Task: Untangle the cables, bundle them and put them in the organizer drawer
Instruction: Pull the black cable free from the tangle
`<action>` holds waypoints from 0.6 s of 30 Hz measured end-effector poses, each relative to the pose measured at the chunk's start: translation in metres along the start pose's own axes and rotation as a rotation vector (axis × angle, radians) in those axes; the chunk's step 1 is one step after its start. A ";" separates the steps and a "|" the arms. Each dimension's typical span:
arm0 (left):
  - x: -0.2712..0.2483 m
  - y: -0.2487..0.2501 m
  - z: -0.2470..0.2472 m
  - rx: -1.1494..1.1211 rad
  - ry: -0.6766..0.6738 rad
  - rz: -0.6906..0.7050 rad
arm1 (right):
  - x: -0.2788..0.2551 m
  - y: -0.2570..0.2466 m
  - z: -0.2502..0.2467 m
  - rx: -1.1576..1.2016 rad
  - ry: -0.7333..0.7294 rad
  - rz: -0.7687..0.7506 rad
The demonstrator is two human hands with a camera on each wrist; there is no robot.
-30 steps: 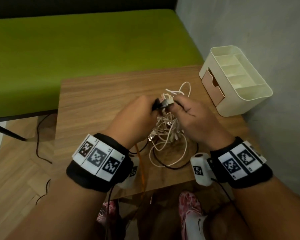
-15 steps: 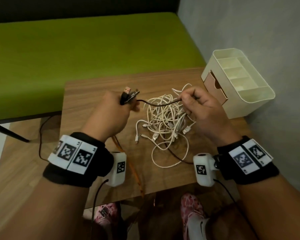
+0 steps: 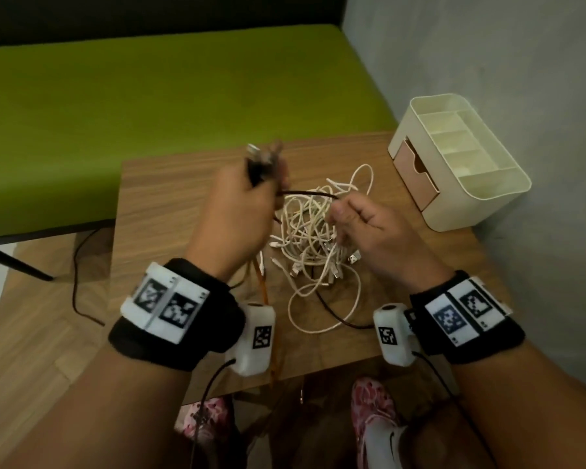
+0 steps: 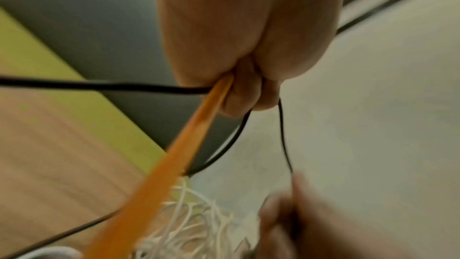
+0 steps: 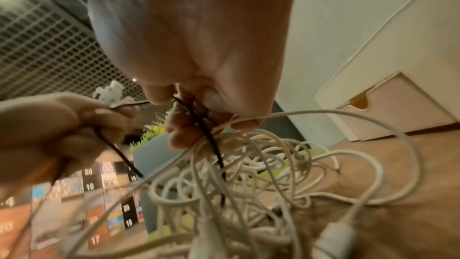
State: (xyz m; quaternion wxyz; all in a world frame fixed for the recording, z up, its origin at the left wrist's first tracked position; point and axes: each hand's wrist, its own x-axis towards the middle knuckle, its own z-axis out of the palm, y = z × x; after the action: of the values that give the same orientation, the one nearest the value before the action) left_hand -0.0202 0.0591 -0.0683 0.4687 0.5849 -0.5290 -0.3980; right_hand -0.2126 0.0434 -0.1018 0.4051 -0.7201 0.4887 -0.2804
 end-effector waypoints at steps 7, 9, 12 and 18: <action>0.009 -0.010 -0.015 0.207 0.109 0.042 | 0.005 0.009 0.003 -0.126 0.110 -0.069; 0.007 -0.004 -0.015 0.211 0.121 0.103 | 0.007 0.013 0.005 -0.220 0.083 -0.081; 0.002 -0.007 -0.006 0.273 0.030 0.200 | 0.010 0.019 0.011 -0.312 0.052 -0.093; -0.004 -0.015 0.009 0.647 -0.262 0.147 | 0.006 0.001 0.008 -0.176 0.151 -0.262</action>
State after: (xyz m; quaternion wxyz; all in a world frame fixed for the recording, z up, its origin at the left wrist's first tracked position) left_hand -0.0261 0.0617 -0.0848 0.2148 0.6076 -0.7238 -0.2467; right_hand -0.2039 0.0404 -0.1065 0.2625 -0.7871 0.4425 -0.3402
